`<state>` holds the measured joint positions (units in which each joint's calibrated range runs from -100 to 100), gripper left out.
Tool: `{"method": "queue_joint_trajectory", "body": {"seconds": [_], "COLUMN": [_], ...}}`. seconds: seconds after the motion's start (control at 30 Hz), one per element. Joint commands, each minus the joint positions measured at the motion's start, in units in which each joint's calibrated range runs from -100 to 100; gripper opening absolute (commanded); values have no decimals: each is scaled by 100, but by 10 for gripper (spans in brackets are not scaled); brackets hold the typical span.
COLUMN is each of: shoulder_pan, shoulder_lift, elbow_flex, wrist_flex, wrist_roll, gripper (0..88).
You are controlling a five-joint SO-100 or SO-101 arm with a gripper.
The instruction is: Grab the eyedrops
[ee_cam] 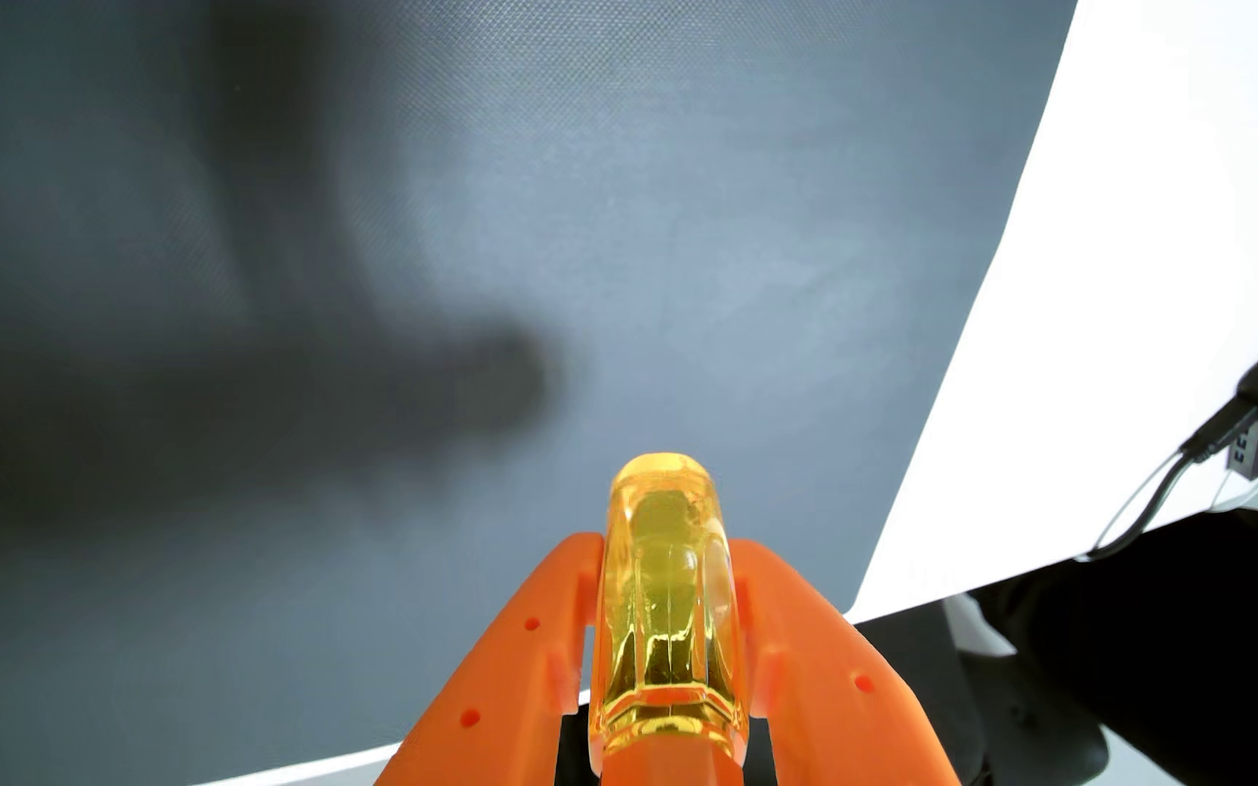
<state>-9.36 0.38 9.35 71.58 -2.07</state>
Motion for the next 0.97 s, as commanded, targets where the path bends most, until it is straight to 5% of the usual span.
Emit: {"method": "queue_joint_trajectory", "body": {"seconds": [0.0, 0.93], "shoulder_pan": [172, 587], "shoulder_lift": [-289, -195], "elbow_flex": [-444, -759], "wrist_flex": [237, 791], "wrist_roll": [84, 115], "gripper": [5, 5]}}
